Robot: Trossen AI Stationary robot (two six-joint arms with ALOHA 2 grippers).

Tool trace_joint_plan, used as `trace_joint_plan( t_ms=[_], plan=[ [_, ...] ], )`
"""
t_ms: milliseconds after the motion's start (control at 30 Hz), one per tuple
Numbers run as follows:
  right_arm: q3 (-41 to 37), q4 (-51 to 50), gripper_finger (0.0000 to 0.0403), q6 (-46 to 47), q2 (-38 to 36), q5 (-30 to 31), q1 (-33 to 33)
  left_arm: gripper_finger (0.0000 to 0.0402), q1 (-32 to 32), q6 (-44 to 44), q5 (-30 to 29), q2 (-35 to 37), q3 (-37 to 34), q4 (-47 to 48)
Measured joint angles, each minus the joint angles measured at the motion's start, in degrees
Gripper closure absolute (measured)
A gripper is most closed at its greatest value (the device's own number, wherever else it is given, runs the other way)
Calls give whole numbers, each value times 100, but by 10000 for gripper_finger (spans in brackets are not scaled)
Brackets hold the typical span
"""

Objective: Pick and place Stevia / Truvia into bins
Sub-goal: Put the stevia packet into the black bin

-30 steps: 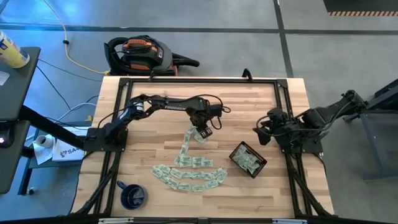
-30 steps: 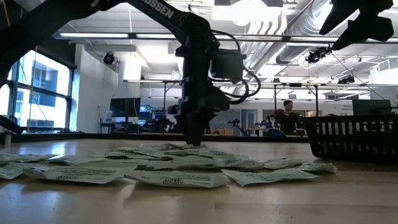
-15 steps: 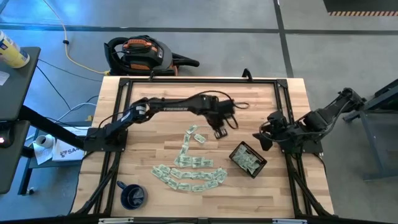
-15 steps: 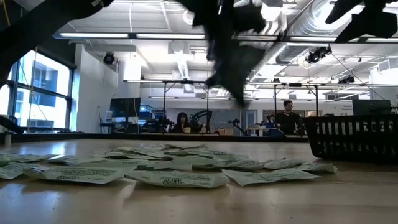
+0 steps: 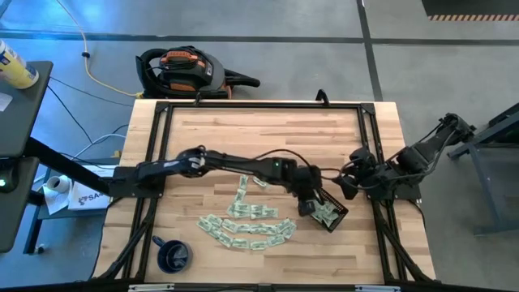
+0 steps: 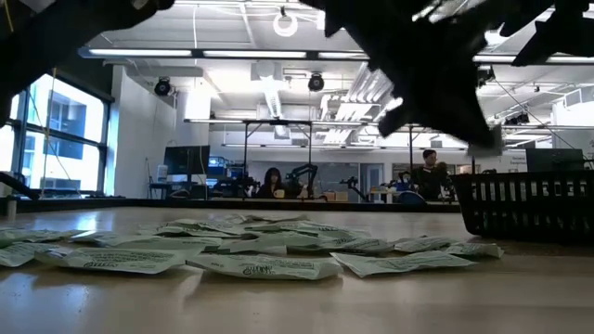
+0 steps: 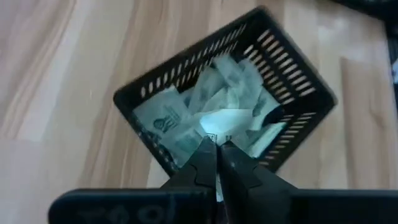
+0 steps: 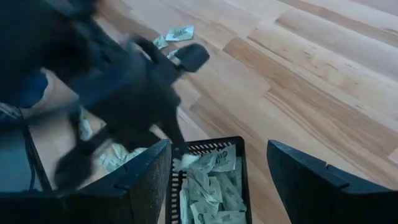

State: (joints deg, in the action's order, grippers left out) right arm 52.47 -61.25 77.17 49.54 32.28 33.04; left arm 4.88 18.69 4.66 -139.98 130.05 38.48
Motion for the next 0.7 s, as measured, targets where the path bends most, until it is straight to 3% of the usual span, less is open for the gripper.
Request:
trace_joint_plan(
  t_ms=[233, 700],
  plan=[
    [-2, -44, 146, 20, 0, -35, 0, 359, 3, 259, 96, -319, 33, -504],
    [-2, -193, 146, -3, 0, -11, 2, 331, 1, 257, -76, -612, 21, -615]
  ],
)
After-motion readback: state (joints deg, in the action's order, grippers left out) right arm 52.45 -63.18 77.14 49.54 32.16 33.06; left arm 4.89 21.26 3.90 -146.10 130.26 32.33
